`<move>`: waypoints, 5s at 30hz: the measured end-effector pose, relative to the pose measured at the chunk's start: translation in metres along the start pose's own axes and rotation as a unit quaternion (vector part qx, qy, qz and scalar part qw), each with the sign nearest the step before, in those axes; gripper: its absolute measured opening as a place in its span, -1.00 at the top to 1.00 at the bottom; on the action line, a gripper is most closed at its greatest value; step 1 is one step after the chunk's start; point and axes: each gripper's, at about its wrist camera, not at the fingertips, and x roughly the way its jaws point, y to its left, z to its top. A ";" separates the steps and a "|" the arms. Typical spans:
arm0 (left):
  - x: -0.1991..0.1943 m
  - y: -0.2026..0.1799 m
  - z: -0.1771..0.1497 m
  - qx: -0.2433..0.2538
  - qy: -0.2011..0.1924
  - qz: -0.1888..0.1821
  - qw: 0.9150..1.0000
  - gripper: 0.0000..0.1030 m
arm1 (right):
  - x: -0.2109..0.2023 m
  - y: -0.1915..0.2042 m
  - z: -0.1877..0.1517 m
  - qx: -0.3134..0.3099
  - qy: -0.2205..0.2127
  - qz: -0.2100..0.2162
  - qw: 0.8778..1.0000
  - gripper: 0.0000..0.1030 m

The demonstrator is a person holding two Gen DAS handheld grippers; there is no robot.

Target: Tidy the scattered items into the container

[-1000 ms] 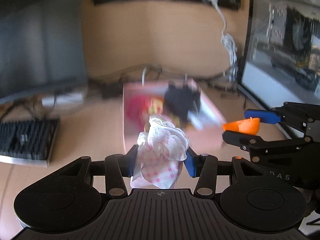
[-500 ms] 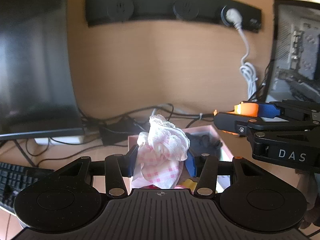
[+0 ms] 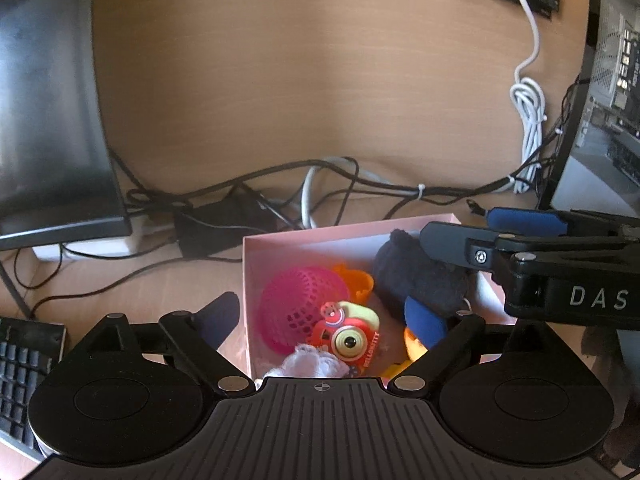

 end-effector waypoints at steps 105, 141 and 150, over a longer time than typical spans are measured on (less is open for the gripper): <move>-0.148 -0.060 -0.133 -0.103 0.015 0.079 0.991 -0.99 | -0.123 -0.053 -0.154 -0.157 0.117 0.030 0.980 -1.00; -0.176 -0.060 -0.134 -0.075 -0.030 0.050 0.995 -1.00 | -0.121 -0.058 -0.152 -0.176 0.121 0.059 0.975 -1.00; -0.175 -0.055 -0.136 -0.086 -0.022 0.042 0.995 -1.00 | -0.122 -0.058 -0.152 -0.177 0.121 0.060 0.975 -1.00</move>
